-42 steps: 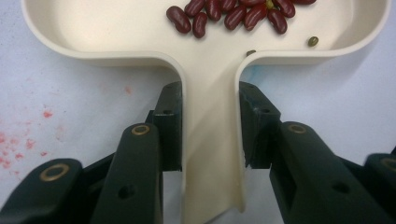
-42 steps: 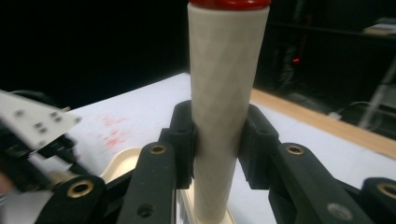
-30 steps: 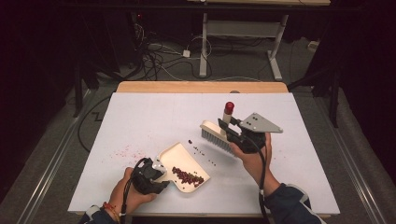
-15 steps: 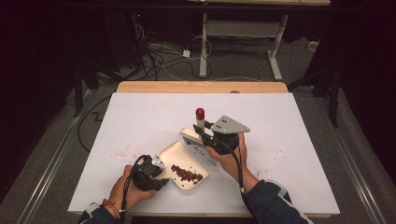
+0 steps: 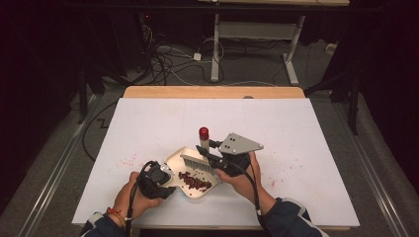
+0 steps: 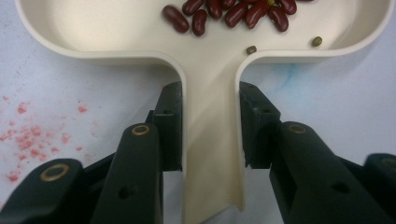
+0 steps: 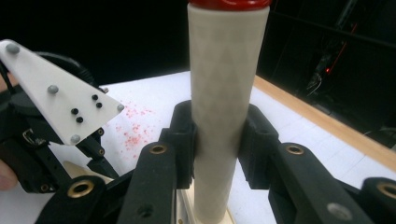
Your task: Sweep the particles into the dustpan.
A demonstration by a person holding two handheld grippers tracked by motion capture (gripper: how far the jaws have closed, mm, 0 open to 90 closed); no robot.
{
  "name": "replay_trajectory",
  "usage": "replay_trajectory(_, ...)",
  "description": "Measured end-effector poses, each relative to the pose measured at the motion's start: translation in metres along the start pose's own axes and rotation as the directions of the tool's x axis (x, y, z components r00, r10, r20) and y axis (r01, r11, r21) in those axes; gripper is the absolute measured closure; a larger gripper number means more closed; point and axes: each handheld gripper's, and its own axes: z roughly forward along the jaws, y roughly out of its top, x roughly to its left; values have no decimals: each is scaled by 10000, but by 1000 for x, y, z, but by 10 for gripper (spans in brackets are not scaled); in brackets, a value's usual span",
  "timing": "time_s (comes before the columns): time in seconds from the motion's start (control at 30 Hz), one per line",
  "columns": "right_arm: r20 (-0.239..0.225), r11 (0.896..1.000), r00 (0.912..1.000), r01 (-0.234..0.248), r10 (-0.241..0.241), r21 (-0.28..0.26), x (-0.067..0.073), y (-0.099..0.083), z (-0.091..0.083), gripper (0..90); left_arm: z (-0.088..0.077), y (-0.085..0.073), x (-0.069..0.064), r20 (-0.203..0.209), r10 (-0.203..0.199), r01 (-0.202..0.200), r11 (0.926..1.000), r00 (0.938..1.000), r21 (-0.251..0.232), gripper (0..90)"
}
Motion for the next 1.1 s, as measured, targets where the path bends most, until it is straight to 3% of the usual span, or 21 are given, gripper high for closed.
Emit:
replay_trajectory(0.07, -6, 9997, 9997, 227, -227, 44, 4, 1, 0, 703, 0, -2, -1, 9, 35, -35, 10000, 10000, -8, 638)
replay_trajectory(0.23, 56, 9996, 9998, 166, -165, -207, 2, 5, -11, 703, -3, -5, -6, 22, 220, -220, 9997, 9998, 110, 639)
replay_trajectory(0.37, 187, 9997, 9998, -78, 83, -252, -13, 6, -37, 703, -7, -8, -6, 52, 325, -326, 9994, 9995, 106, 639)
replay_trajectory(0.4, 187, 9997, 9998, -78, 83, -252, -13, 6, -37, 703, -7, -8, -5, 59, 335, -336, 9994, 9994, 118, 639)
replay_trajectory(0.43, 213, 9997, 9997, -151, 155, -186, -20, 4, -51, 702, -7, -9, -5, 68, 311, -312, 9994, 9995, 116, 639)
replay_trajectory(0.53, -268, 9993, 9990, -370, 369, 2, -28, 1, -66, 703, -6, -9, -4, 83, 320, -321, 9993, 9995, 176, 639)
replay_trajectory(0.57, -1026, 9978, 9926, -648, 655, 104, -32, -1, -84, 703, -6, -9, -4, 77, 321, -323, 9993, 9995, 181, 639)
replay_trajectory(0.6, -1026, 9978, 9926, -648, 655, 104, -32, -1, -84, 703, -6, -9, -4, 69, 330, -332, 9993, 9994, 191, 639)
replay_trajectory(0.67, -1656, 9974, 9836, -689, 717, 229, -31, -5, -100, 703, -5, -9, -4, 60, 343, -344, 9991, 9994, 230, 639)
replay_trajectory(0.87, -2996, 9927, 9474, -946, 1129, 749, -15, -17, -128, 703, -5, -8, -5, -7, 319, -319, 9991, 9995, 290, 639)
replay_trajectory(1.03, -3550, 9871, 9277, -670, 1152, 1454, -2, -29, -127, 703, -4, -8, -5, 22, 285, -286, 9992, 9996, 274, 639)
replay_trajectory(1.1, -3452, 9871, 9318, -651, 1126, 1463, -1, -32, -123, 703, -4, -8, -5, 12, 293, -293, 9992, 9996, 269, 639)
